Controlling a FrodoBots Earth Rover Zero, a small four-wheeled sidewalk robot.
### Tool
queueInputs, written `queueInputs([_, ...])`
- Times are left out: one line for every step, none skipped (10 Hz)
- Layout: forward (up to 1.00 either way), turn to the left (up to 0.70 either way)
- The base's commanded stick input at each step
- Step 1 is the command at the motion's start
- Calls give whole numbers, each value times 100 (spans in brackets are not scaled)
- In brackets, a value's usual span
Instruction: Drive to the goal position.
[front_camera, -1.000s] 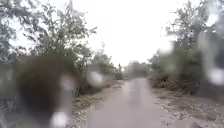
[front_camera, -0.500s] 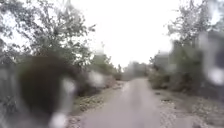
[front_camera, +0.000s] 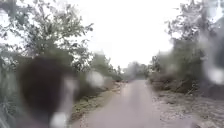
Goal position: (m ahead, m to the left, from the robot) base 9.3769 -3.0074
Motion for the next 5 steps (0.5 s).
queueInputs([45,0])
queueInputs([45,0])
queueInputs([45,0])
queueInputs([45,0])
queueInputs([45,0])
